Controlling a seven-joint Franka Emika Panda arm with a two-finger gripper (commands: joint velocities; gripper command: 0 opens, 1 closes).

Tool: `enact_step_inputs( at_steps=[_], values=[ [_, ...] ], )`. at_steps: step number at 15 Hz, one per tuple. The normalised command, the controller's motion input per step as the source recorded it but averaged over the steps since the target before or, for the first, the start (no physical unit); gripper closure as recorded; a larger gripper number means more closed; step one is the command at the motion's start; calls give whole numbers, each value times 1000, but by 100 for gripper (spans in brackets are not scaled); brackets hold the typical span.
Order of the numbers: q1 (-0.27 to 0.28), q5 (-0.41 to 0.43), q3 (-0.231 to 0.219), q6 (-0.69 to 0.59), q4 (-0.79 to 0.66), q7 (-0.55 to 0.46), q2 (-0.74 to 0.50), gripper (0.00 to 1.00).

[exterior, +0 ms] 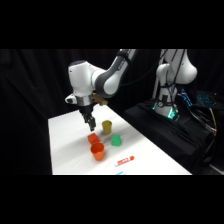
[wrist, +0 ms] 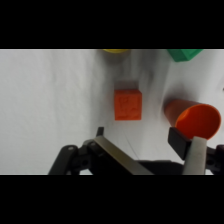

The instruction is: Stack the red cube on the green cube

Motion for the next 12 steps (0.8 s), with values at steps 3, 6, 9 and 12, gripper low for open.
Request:
enact_step_inputs(
  at_steps=[3,6,9,12],
  values=[
    [-95,90,79,100,171,-245,168,0],
    [-104,90,82,115,163,-240,185,0],
    [-114,100,94,121,148,-240,182,0],
    [-109,100,99,122,145,-223,177,0]
  ],
)
